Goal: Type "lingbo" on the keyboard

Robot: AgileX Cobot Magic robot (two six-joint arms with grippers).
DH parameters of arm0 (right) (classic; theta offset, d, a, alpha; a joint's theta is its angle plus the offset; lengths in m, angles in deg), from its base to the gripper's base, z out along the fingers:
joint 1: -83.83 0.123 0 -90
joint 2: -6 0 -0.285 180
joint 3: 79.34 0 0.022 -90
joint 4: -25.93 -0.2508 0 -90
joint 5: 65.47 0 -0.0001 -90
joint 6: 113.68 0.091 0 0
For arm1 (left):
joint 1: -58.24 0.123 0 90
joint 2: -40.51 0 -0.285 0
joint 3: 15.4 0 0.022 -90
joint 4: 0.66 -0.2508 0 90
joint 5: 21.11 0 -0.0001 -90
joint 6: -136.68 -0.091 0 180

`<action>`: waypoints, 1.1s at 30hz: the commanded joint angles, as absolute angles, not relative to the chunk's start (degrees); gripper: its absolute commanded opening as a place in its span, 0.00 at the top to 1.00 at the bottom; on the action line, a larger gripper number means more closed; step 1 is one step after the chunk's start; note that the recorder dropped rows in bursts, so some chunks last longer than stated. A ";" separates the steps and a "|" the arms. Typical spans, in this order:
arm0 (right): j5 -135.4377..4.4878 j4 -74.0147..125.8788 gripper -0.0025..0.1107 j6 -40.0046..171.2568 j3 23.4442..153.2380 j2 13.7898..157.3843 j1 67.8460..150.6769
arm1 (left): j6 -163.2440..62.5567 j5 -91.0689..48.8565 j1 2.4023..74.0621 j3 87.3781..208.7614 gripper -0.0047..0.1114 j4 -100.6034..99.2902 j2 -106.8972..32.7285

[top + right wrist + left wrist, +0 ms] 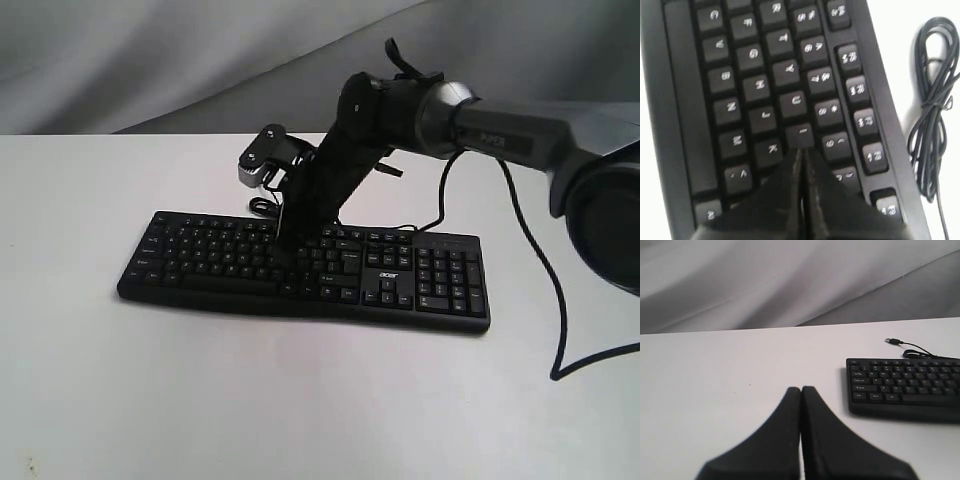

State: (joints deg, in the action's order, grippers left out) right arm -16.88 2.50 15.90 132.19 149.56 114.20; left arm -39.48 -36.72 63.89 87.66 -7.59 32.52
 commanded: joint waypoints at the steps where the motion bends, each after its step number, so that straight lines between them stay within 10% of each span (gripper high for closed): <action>1: -19.01 1.32 0.98 15.20 131.88 149.50 113.92 | -39.36 -36.31 63.95 87.38 0.96 -7.37 32.73; 33: -16.64 2.67 0.98 16.90 131.88 140.59 114.10 | -39.36 -36.31 63.95 87.38 0.96 -7.37 32.73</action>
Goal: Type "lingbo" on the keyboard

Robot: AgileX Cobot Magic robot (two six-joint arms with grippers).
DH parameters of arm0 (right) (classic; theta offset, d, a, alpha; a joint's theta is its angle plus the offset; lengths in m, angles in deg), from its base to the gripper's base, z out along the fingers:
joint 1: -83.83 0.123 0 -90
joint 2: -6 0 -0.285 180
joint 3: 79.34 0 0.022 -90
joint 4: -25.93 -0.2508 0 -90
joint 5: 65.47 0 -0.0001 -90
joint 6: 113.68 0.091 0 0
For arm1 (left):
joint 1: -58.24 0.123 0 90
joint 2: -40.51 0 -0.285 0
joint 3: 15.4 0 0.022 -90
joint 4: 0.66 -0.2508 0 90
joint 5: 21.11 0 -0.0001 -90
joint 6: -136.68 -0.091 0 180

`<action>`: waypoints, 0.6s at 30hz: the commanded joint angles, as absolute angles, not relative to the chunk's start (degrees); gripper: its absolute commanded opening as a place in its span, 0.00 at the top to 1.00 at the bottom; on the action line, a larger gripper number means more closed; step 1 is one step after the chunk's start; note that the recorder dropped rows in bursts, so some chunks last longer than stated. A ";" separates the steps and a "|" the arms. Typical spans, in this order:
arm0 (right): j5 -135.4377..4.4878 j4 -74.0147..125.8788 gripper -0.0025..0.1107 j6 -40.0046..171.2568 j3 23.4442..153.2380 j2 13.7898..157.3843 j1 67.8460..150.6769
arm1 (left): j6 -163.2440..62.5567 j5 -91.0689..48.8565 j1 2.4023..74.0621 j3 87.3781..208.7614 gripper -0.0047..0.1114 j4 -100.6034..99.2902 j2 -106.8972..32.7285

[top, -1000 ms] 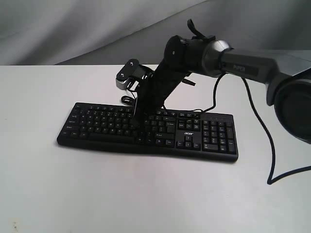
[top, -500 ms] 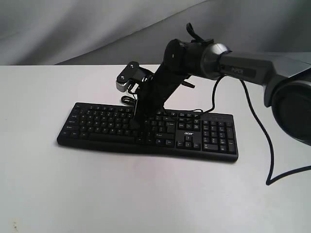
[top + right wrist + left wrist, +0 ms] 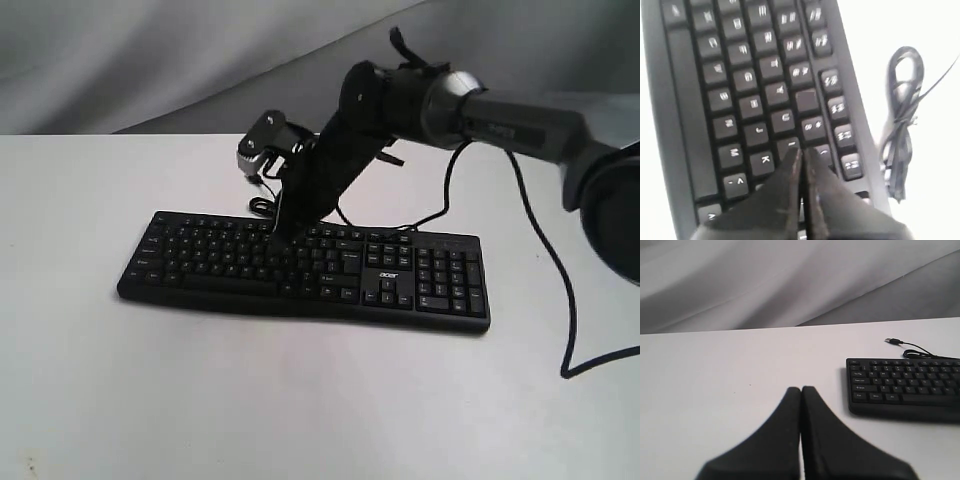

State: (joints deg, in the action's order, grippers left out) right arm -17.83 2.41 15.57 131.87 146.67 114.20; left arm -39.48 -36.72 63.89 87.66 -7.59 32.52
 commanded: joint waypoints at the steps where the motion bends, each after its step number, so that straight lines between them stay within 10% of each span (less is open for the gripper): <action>1: -15.47 2.91 0.98 17.62 131.88 137.24 113.99 | -39.36 -36.31 63.95 87.38 0.96 -7.37 32.73; 9: -10.29 2.49 0.98 18.87 127.46 115.87 114.10 | -39.36 -36.31 63.95 87.38 0.96 -7.37 32.73; 18: -42.06 -0.68 0.98 20.56 97.40 84.46 114.58 | -39.36 -36.31 63.95 87.38 0.96 -7.37 32.73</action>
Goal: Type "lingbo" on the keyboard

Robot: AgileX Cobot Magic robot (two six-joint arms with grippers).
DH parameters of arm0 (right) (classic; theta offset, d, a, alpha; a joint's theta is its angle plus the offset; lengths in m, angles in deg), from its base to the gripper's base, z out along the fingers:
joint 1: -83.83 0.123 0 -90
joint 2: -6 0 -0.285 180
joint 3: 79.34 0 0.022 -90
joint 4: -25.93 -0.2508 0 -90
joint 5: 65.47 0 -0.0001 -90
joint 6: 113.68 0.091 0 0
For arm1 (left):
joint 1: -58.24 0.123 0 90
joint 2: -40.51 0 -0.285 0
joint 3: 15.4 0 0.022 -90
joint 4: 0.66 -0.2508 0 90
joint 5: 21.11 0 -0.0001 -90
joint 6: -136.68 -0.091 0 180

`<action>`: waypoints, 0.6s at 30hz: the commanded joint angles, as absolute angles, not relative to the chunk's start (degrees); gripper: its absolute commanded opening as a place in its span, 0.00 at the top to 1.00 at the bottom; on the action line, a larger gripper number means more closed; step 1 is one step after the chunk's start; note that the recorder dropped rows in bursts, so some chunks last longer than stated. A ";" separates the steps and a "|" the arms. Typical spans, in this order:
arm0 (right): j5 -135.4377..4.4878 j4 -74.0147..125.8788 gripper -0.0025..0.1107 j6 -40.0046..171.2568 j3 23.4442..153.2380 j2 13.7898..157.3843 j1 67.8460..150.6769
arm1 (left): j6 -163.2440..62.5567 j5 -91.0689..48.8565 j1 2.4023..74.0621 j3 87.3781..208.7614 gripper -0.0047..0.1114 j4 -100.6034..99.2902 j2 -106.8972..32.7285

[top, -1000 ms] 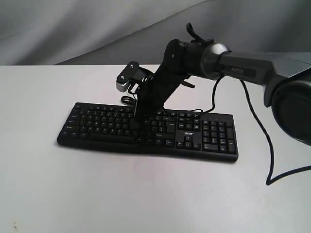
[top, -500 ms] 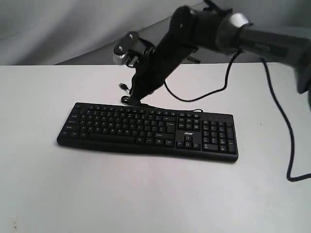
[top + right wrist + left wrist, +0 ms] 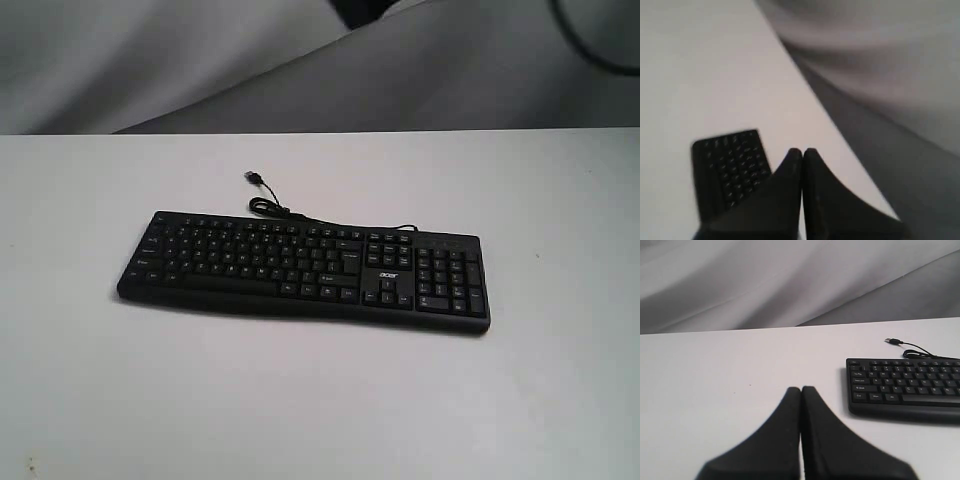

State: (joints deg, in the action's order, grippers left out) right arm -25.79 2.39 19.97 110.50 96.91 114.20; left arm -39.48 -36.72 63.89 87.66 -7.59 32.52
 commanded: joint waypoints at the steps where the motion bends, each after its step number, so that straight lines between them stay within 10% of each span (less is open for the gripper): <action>1: -45.30 -1.52 0.98 20.56 93.31 81.78 114.68 | -39.36 -36.31 63.95 87.38 0.96 -7.37 32.73; 18: -59.25 -8.07 0.98 24.34 66.93 51.57 114.14 | -39.36 -36.31 63.95 87.38 0.96 -7.37 32.73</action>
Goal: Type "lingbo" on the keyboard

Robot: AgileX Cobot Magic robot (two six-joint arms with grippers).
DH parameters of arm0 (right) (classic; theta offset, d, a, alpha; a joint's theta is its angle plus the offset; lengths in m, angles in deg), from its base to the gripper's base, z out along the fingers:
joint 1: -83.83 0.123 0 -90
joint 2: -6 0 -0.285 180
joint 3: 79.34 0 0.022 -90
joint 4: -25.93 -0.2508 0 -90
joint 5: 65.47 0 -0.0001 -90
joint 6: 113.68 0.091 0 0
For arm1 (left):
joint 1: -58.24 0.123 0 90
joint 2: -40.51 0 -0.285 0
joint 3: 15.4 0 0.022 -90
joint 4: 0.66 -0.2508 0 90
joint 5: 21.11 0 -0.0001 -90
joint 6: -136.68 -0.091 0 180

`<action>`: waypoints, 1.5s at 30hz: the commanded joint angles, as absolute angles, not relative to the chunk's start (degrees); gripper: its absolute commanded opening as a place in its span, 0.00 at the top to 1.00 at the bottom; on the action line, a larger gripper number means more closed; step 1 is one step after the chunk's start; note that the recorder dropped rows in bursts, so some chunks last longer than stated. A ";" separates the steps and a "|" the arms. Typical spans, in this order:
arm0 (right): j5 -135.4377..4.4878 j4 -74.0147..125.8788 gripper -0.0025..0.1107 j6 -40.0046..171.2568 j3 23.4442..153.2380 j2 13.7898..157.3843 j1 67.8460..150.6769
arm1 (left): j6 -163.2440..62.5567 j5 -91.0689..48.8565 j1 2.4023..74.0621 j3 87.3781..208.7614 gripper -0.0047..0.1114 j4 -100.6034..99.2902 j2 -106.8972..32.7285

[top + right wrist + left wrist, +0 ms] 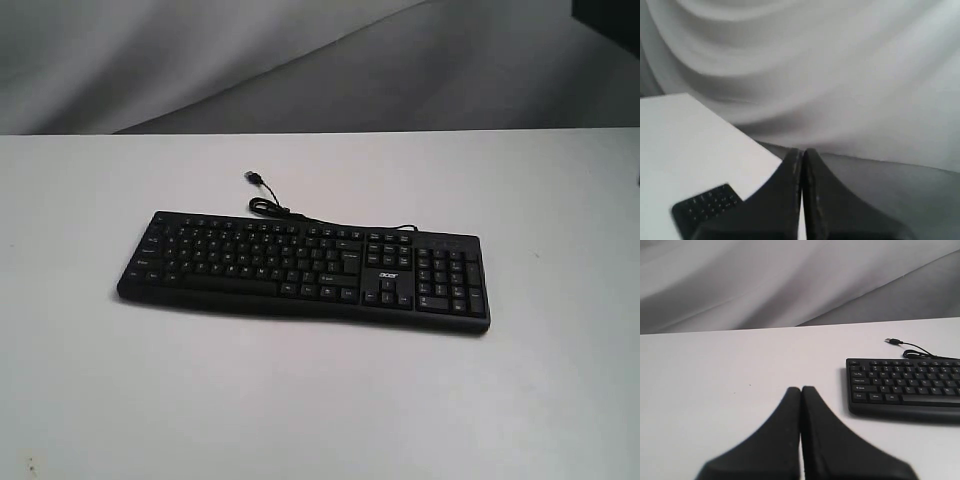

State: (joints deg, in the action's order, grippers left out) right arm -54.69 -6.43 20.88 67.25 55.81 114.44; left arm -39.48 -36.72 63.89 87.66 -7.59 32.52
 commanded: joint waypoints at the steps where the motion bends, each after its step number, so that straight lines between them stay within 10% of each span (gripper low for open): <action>1: -59.62 -7.88 0.98 26.49 66.93 50.55 113.59 | -39.36 -36.31 63.95 87.38 0.96 -7.37 32.73; 23: -61.34 4.95 0.98 61.02 35.17 30.11 76.84 | -39.36 -36.31 63.95 87.38 0.96 -7.37 32.73; 45: -52.20 19.56 0.98 63.20 24.47 20.17 77.31 | -39.36 -36.31 63.95 87.38 0.96 -7.37 32.73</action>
